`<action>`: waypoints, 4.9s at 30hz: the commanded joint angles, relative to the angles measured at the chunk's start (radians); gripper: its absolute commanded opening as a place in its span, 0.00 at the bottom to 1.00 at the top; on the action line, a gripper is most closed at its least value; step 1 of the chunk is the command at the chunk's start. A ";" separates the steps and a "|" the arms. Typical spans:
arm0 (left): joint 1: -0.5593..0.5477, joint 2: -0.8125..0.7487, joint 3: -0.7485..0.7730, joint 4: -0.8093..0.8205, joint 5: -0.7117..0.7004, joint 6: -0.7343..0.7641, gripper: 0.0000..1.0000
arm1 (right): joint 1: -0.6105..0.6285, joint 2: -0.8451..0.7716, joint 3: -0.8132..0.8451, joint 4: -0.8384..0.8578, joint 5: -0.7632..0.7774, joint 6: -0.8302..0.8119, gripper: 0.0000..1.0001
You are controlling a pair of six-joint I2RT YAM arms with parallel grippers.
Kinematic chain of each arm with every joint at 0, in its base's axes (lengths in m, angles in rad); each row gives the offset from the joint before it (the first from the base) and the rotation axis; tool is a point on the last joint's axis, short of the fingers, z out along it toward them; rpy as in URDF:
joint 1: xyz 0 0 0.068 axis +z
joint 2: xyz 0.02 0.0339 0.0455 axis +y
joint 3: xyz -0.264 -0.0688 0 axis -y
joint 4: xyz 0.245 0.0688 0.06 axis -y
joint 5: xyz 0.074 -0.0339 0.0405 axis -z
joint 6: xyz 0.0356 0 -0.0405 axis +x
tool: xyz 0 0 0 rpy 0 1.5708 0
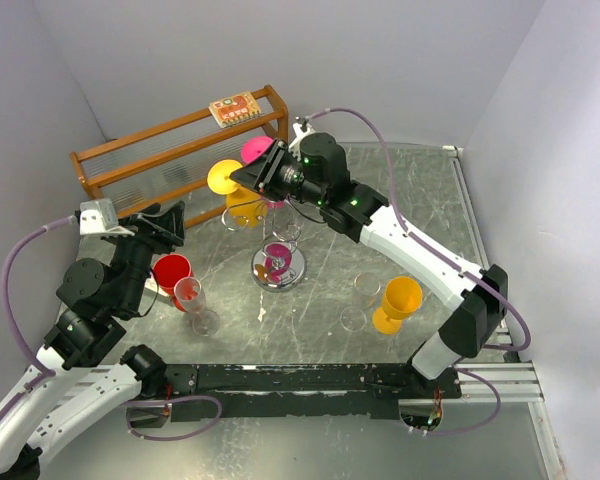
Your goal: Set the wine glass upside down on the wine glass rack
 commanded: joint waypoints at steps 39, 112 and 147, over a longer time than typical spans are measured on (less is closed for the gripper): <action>-0.005 0.023 0.064 -0.035 0.093 0.003 0.75 | 0.000 -0.415 -0.130 -0.151 0.138 -0.579 0.64; -0.004 0.167 0.223 0.062 0.436 0.123 0.88 | -0.001 -0.467 -0.215 -0.951 0.502 -0.557 0.00; -0.009 0.751 0.544 0.512 0.867 -0.557 0.80 | -0.002 -0.947 -0.537 0.330 0.697 -0.503 0.00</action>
